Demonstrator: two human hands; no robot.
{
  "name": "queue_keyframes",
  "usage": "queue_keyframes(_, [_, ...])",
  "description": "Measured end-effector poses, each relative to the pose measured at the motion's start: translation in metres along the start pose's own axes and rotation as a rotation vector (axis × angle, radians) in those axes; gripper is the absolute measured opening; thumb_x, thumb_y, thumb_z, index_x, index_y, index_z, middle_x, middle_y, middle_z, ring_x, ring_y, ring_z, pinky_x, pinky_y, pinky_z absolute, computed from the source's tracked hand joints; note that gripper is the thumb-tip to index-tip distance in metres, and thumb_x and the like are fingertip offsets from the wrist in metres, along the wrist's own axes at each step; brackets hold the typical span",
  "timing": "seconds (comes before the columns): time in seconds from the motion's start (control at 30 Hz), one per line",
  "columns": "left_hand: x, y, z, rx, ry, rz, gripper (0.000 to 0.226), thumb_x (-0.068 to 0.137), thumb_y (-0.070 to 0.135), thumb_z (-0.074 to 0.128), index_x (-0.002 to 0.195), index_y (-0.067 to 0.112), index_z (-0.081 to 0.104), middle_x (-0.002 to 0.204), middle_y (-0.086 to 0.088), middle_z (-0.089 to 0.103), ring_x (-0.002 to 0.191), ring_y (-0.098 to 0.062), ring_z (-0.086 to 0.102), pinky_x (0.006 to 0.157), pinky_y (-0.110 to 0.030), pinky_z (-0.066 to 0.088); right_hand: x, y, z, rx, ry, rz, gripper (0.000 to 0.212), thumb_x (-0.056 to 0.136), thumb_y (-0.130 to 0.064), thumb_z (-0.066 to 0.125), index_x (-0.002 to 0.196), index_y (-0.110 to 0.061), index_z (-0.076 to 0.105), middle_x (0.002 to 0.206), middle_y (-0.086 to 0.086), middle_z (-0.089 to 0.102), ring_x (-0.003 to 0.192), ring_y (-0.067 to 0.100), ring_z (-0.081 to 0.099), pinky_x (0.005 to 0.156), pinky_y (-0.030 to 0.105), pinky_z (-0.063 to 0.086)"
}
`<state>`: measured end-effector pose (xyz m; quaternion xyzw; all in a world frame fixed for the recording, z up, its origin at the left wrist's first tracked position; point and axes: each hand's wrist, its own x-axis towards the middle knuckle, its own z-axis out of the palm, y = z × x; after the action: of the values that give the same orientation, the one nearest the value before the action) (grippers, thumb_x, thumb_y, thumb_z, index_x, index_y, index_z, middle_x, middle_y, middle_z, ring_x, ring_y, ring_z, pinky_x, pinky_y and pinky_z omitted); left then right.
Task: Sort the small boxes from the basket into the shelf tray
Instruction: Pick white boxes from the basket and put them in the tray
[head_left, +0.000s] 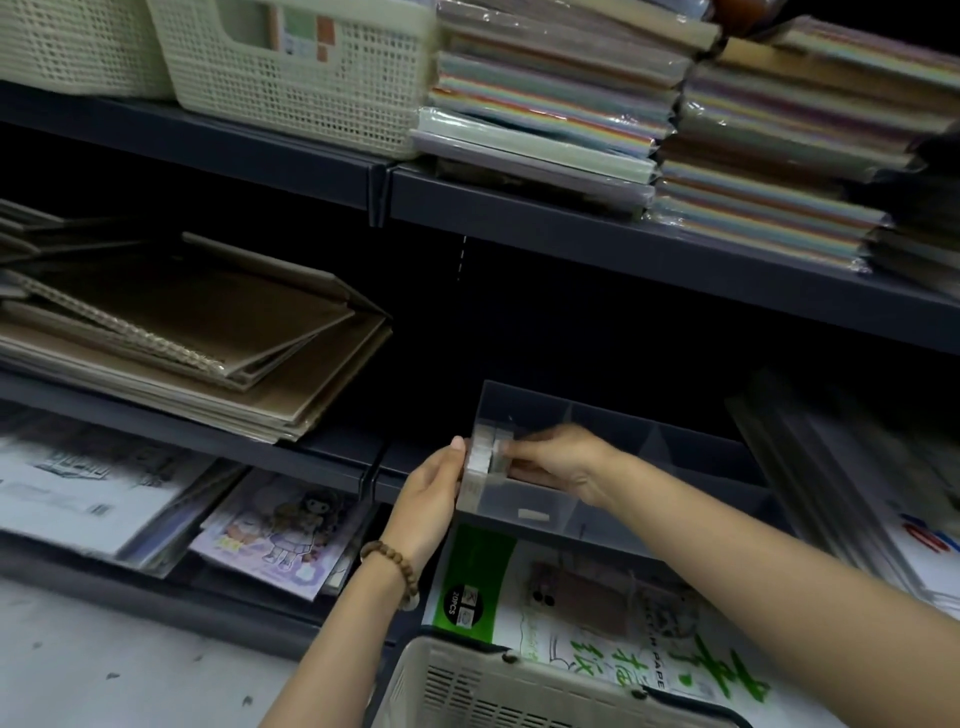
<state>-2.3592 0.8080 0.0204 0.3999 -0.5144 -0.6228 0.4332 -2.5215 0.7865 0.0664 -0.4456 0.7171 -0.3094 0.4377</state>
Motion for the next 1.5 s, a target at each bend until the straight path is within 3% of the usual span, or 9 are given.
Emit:
queue_keyframes(0.1, [-0.003,0.001,0.000,0.005,-0.021,-0.004,0.065,0.077,0.063,0.041,0.128,0.025,0.053,0.127,0.007,0.057,0.122,-0.008,0.049,0.111,-0.037,0.033,0.000,-0.007,0.003,0.029,-0.068,0.112,0.046,0.083,-0.024,0.070,0.120,0.001,0.057,0.117,0.014,0.064,0.080,0.011,0.065,0.062,0.015,0.054])
queue_keyframes(0.23, [-0.005,-0.001,0.002,0.019,-0.036,0.005,0.044,0.090,0.048,0.041,0.126,0.025,0.054,0.121,0.008,0.062,0.117,-0.006,0.053,0.106,-0.030,0.038,-0.001,-0.015,0.002,-0.012,-0.142,0.205,0.041,0.089,-0.024,0.062,0.121,0.001,0.056,0.115,0.014,0.063,0.075,0.013,0.065,0.058,0.016,0.056])
queue_keyframes(0.5, [-0.008,0.000,0.002,0.024,-0.027,0.020,0.029,0.094,0.039,0.042,0.117,0.030,0.057,0.115,0.010,0.063,0.111,-0.002,0.055,0.095,-0.021,0.041,-0.005,-0.015,-0.003,-0.051,-0.196,0.237,0.040,0.093,-0.027,0.055,0.121,0.001,0.054,0.121,0.017,0.061,0.111,0.026,0.062,0.100,0.031,0.048])
queue_keyframes(0.73, [-0.010,0.004,0.003,0.117,-0.040,0.032,0.044,0.094,0.030,0.047,0.136,0.017,0.044,0.136,0.001,0.050,0.126,-0.009,0.045,0.111,-0.033,0.033,-0.006,-0.015,-0.003,0.237,-0.168,0.280,0.026,0.092,-0.010,0.057,0.115,0.003,0.055,0.091,0.012,0.061,0.066,0.014,0.066,0.058,0.019,0.057])
queue_keyframes(0.87, [-0.011,0.006,0.002,0.136,-0.054,0.042,0.047,0.093,0.033,0.048,0.137,0.018,0.043,0.136,0.003,0.050,0.126,-0.008,0.045,0.111,-0.032,0.034,-0.010,-0.011,-0.006,0.221,-0.209,0.230,0.031,0.091,-0.008,0.057,0.119,0.007,0.055,0.109,0.018,0.064,0.086,0.018,0.066,0.084,0.025,0.052])
queue_keyframes(1.07, [-0.019,0.005,0.002,0.184,-0.051,0.051,0.040,0.093,0.029,0.049,0.133,0.020,0.046,0.130,0.005,0.053,0.118,-0.005,0.048,0.102,-0.023,0.037,-0.039,-0.011,-0.027,0.080,-0.211,-0.005,0.037,0.096,-0.008,0.050,0.131,0.001,0.047,0.124,0.018,0.059,0.107,0.022,0.063,0.075,0.019,0.056])
queue_keyframes(1.23, [-0.047,-0.006,-0.010,0.419,-0.065,0.080,0.043,0.091,0.032,0.053,0.132,0.019,0.049,0.125,0.008,0.055,0.113,-0.004,0.052,0.094,-0.020,0.041,-0.094,0.018,-0.060,-0.040,-0.112,-0.256,0.037,0.093,-0.018,0.056,0.130,-0.018,0.051,0.122,0.000,0.061,0.105,0.008,0.063,0.085,0.018,0.054])
queue_keyframes(1.37, [-0.082,-0.035,-0.018,0.596,-0.214,-0.013,0.046,0.088,0.041,0.054,0.131,0.027,0.046,0.123,0.017,0.051,0.110,0.001,0.052,0.088,-0.014,0.040,-0.132,0.083,-0.067,0.093,-0.181,-0.145,0.029,0.088,-0.021,0.063,0.116,-0.026,0.059,0.114,-0.006,0.067,0.101,0.008,0.067,0.087,0.023,0.055])
queue_keyframes(1.5, [-0.110,-0.094,-0.010,0.676,-0.358,-0.226,0.044,0.089,0.034,0.056,0.129,0.019,0.048,0.124,0.003,0.056,0.110,-0.008,0.055,0.089,-0.015,0.043,-0.140,0.190,-0.043,-0.034,-0.199,0.133,0.031,0.091,-0.017,0.061,0.122,-0.015,0.058,0.117,0.006,0.066,0.101,0.015,0.066,0.086,0.024,0.053])
